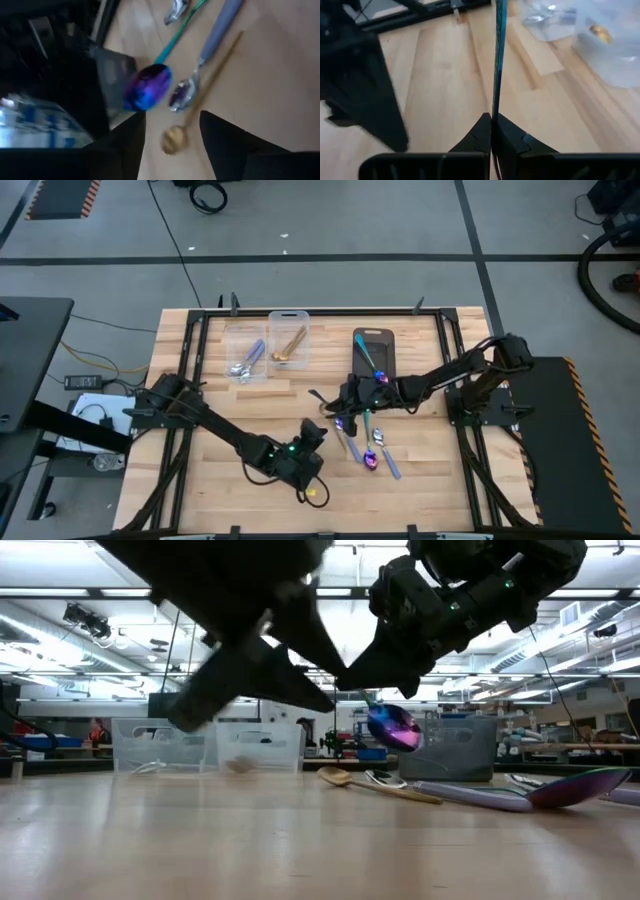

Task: Sort silverware by color (type)
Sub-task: Put the blue spoon into the black bin

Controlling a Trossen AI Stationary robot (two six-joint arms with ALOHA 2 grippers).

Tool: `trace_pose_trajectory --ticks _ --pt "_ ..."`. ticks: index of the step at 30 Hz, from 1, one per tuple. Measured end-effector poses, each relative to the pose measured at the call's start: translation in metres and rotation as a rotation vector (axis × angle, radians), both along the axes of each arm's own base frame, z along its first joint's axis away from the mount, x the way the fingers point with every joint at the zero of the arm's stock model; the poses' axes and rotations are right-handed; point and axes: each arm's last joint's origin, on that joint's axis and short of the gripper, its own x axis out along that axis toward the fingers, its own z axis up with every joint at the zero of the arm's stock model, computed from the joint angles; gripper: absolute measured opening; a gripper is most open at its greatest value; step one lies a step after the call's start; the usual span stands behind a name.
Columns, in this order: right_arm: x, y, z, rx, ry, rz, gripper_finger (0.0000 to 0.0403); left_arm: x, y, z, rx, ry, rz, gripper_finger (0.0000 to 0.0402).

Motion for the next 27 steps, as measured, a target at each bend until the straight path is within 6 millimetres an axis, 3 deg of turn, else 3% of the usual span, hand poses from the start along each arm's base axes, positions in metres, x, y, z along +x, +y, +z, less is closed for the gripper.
trace_pose_trajectory --ticks 8,14,17,22,27 --pt "-0.011 -0.005 0.018 -0.042 0.012 -0.028 0.0020 -0.019 0.008 0.017 -0.268 0.003 0.128 0.0154" --pt "-0.038 -0.013 0.048 -0.136 0.046 -0.151 0.0020 -0.020 0.006 0.016 -0.346 0.034 0.102 0.0144" --pt "-0.051 -0.018 0.062 -0.188 0.044 -0.211 0.0020 -0.022 0.009 0.006 -0.379 0.028 0.085 0.0144" --pt "-0.066 -0.031 0.079 -0.226 0.020 -0.280 0.0020 -0.034 0.015 -0.007 -0.440 -0.042 0.059 0.0143" --pt "-0.073 -0.054 0.079 -0.246 0.071 -0.379 0.0020 -0.049 0.024 0.005 -0.520 -0.141 0.057 0.0143"
